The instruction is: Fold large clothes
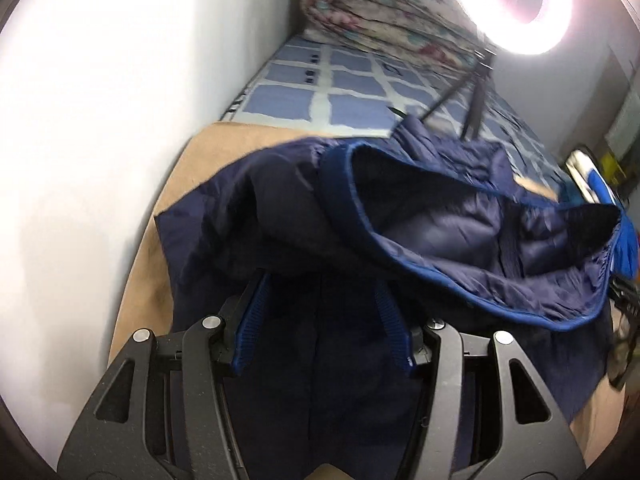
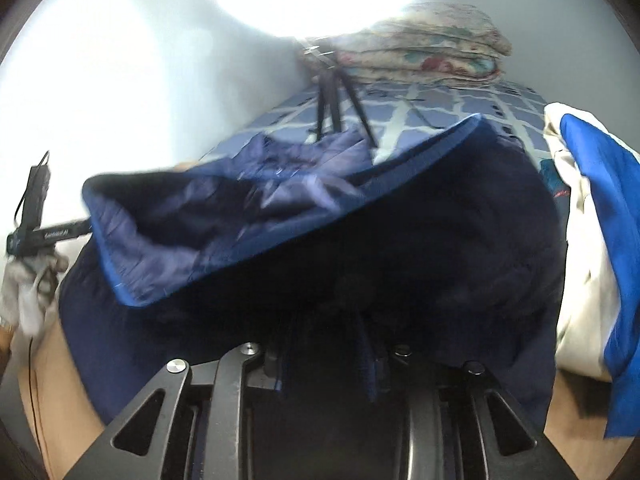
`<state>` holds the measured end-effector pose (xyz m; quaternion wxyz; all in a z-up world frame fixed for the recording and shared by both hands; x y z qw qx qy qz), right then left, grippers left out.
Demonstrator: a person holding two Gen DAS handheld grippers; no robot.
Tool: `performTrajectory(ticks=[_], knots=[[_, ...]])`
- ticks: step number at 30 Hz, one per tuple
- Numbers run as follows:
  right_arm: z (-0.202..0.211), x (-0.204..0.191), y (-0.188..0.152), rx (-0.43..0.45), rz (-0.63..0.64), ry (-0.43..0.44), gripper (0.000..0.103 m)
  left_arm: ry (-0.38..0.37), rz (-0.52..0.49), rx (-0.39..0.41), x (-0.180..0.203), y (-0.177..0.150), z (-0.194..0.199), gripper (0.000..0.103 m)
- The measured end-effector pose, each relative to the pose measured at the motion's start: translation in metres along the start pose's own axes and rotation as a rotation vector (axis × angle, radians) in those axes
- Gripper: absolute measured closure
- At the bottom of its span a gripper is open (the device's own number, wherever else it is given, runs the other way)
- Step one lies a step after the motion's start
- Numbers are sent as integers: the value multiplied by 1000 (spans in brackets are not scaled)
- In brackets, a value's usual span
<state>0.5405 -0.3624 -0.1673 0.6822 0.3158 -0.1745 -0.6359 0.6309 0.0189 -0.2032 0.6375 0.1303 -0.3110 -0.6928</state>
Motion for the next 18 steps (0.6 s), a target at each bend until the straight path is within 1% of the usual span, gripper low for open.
performTrajectory(ticks=[1, 2, 3, 5, 8, 9, 11, 12, 13, 14, 16, 17, 18], knots=[[-5, 1, 3, -2, -18, -16, 68, 19, 19, 2, -3, 3, -5, 47], [-6, 1, 3, -5, -32, -32, 64, 32, 45, -3, -9, 6, -10, 47], [-9, 3, 5, -8, -47, -55, 61, 47, 72, -9, -14, 7, -14, 47], [-19, 10, 7, -29, -67, -116, 61, 70, 128, -20, -29, 5, -21, 47], [-32, 19, 3, -87, -79, -202, 61, 88, 171, -13, -50, 3, -17, 47], [-32, 22, 1, -94, -79, -213, 61, 85, 173, -11, -54, 2, -15, 47], [-25, 27, -2, -84, -85, -212, 61, 93, 160, -13, -64, -1, -3, 41], [-18, 29, -4, -78, -84, -210, 52, 93, 152, -9, -68, -3, 3, 39], [-13, 31, -5, -71, -77, -224, 47, 81, 144, -5, -72, -5, 9, 38], [-3, 32, -9, -56, -62, -255, 43, 71, 137, -8, -76, -7, 14, 37], [10, 32, -14, -37, -40, -273, 43, 57, 127, -25, -81, -14, 19, 37], [21, 31, -23, -38, -27, -266, 38, 47, 119, -45, -83, -17, 17, 36], [28, 29, -30, -42, -17, -275, 28, 43, 114, -57, -84, -21, 17, 37]])
Point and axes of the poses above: each gripper's, at about its wrist camera, not at the fingertips, and z roughly against the way its jaws point, x to its right, y to its top, the point moved 2 cm from there along -z, roughly the way its jaws point, and after that the axes turned 4 degrees about -y, right-handed, at the moved point
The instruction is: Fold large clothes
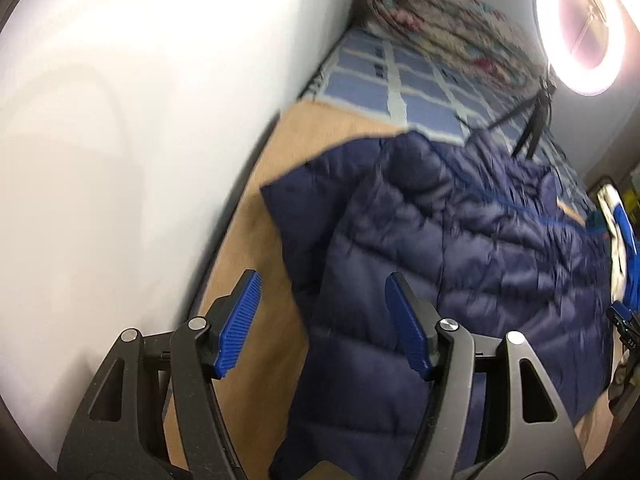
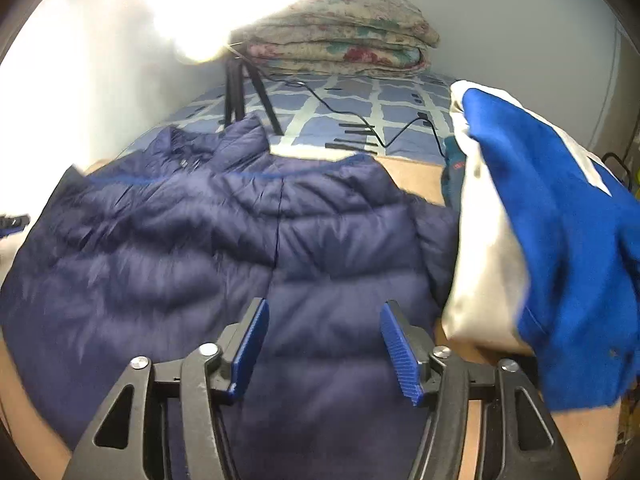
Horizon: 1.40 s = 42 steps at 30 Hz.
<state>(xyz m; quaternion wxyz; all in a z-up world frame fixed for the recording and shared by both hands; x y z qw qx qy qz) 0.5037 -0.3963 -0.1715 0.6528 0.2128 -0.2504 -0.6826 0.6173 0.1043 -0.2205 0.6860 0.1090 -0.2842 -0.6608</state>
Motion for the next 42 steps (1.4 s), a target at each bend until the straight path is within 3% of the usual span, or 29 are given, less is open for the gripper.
performTrajectory(ticks=[5, 7, 10, 15, 17, 18, 19, 22, 23, 24, 25, 26, 27, 28, 32, 36, 42], knots=[[12, 9, -41, -42, 48, -106, 25, 0, -36, -34, 10, -12, -12, 41], [10, 20, -44, -65, -4, -88, 24, 10, -55, -44, 18, -14, -17, 69], [4, 39, -39, -87, -122, -28, 25, 66, -123, -47, 33, -17, -22, 90], [1, 68, -28, -77, -278, 78, 25, 78, -198, -7, 46, -14, -12, 92], [-4, 75, -24, -93, -302, 103, 28, 63, -155, 2, 42, -8, -10, 71], [-7, 76, -24, -102, -305, 114, 32, 52, -136, 7, 40, -4, -10, 51], [-10, 76, -23, -117, -305, 122, 35, 51, -111, 30, 37, -1, -8, 41], [-20, 70, -20, -143, -293, 129, 47, 52, -69, 36, 30, 7, -15, 40], [-21, 67, -20, -146, -285, 140, 61, 49, -60, 24, 29, 9, -20, 40], [-24, 63, -20, -153, -278, 154, 69, 48, -58, 15, 29, 10, -23, 40], [-25, 59, -20, -157, -262, 153, 71, 56, -72, -1, 31, 10, -29, 47], [-26, 54, -19, -155, -236, 136, 78, 77, -94, -9, 35, 9, -33, 59], [-28, 52, -20, -154, -214, 129, 87, 97, -114, -23, 39, 7, -38, 92], [-28, 48, -19, -151, -193, 120, 90, 108, -130, -32, 42, 6, -41, 97], [-15, 35, -15, -114, -91, 41, 100, 168, -233, 19, 58, 2, -36, 102], [6, 24, -9, -39, 20, -46, 102, 188, -233, 95, 60, 13, -20, 102], [16, 18, 15, 66, 45, -189, 103, 249, -250, 172, 73, 41, -24, 102]])
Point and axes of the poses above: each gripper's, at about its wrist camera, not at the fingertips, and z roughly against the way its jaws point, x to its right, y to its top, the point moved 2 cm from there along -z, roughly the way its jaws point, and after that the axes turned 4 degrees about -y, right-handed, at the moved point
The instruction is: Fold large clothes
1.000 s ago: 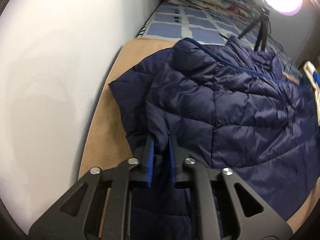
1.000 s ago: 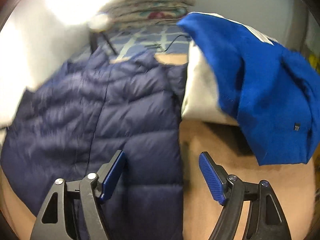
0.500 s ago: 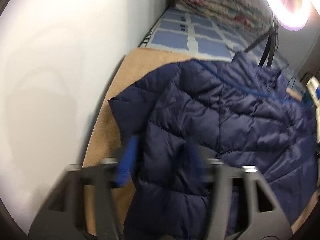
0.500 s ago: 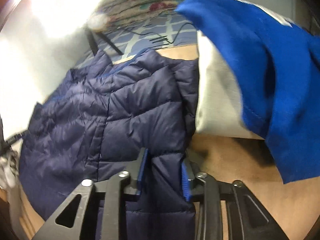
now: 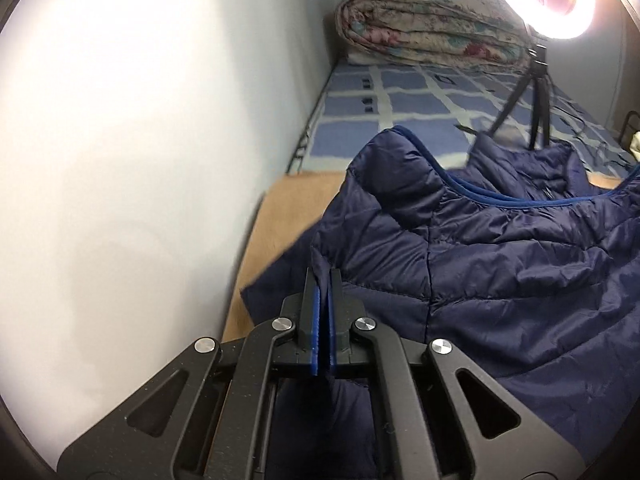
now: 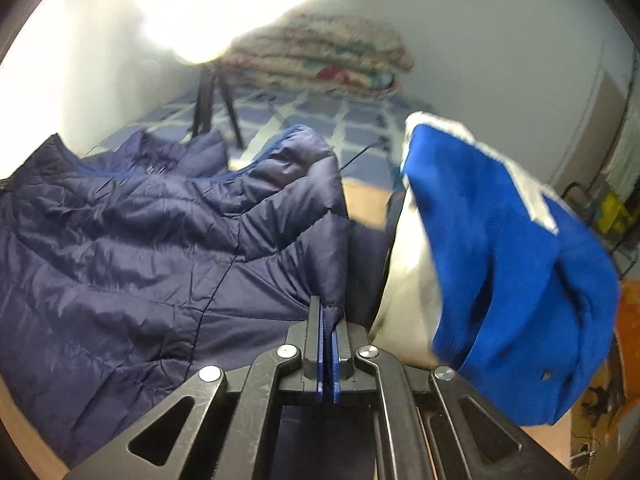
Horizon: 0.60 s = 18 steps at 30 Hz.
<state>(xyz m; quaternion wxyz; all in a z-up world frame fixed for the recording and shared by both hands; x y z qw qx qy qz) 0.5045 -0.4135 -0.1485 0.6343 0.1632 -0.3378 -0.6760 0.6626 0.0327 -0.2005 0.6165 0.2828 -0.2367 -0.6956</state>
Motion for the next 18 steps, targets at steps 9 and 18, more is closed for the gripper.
performTrajectory(ticks=[9, 18], knots=[[-52, -19, 1, -118, 37, -128, 103, 135, 12, -102, 9, -8, -66, 93], [-18, 10, -12, -104, -139, -11, 61, 4, -79, 10, 36, 8, 12, 74]])
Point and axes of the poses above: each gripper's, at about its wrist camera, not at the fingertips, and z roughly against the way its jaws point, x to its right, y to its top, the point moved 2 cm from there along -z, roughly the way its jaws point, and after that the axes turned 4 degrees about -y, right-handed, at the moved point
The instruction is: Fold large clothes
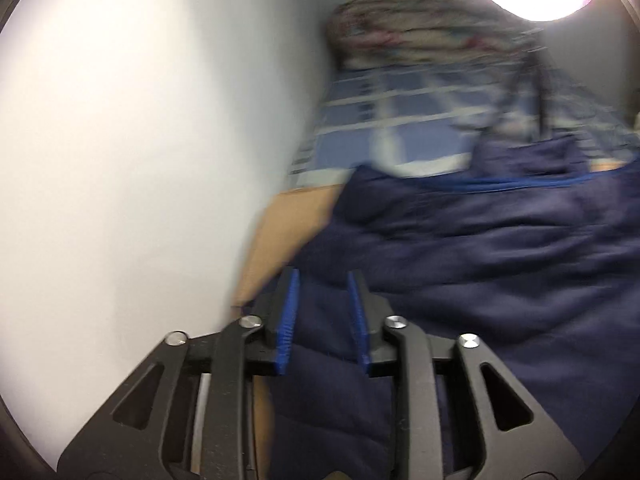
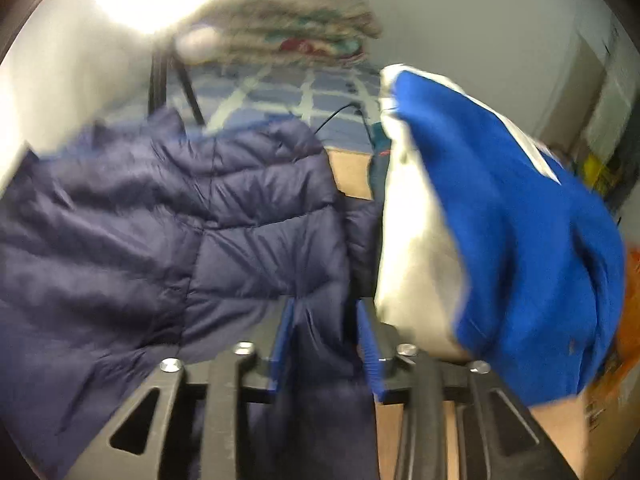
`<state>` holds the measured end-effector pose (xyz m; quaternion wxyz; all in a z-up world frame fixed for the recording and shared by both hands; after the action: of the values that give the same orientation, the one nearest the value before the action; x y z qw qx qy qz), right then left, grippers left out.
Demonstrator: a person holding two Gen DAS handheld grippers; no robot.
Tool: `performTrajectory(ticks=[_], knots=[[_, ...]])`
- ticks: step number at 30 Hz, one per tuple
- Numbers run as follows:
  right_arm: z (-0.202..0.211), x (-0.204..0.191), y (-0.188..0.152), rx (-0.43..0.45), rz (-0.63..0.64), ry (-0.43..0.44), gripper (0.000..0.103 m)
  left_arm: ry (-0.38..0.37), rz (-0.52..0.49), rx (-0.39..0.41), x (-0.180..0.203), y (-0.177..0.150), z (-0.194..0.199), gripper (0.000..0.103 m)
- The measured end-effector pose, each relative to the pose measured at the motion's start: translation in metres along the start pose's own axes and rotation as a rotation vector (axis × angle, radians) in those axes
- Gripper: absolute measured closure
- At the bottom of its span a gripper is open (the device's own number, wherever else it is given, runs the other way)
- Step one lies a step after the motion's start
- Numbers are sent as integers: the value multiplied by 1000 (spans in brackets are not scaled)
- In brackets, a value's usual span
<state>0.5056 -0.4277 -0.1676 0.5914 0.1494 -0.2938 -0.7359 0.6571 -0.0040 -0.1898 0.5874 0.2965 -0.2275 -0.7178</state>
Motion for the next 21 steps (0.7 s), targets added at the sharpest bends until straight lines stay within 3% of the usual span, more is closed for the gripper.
performTrajectory(ticks=[2, 3, 5, 8, 10, 12, 16, 18, 21], knots=[[20, 8, -17, -12, -70, 61, 44, -110, -25, -7, 32, 6, 13, 73], [29, 10, -29, -13, -96, 84, 41, -155, -38, -11, 49, 8, 16, 73], [47, 14, -59, -35, -137, 143, 41, -236, -52, -12, 83, 14, 14, 72], [60, 19, -101, -79, -231, 239, 39, -274, -44, -29, 126, 21, -1, 72], [67, 20, -122, -105, -279, 286, 36, -273, -29, -50, 148, 26, -19, 72], [71, 20, -140, -125, -304, 312, 28, -217, -27, -66, 165, 27, -44, 72], [67, 20, -156, -148, -322, 341, 26, -124, -27, -151, 176, 9, -87, 72], [65, 21, -157, -137, -339, 350, 23, -91, -56, -126, 181, 6, -89, 72], [63, 25, -155, -111, -400, 403, 15, -123, -35, -117, 174, 9, -72, 72]])
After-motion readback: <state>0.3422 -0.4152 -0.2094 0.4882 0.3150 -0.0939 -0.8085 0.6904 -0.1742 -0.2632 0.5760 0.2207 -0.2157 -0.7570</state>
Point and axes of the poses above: each gripper's, at about its wrist camera, not at the fingertips, and z roughly against the way its jaws point, x to its right, y to its top, the point moved 2 cm from there along -z, roughly the way its jaws point, and after that the axes turned 4 degrees about -y, right-handed, at the moved point
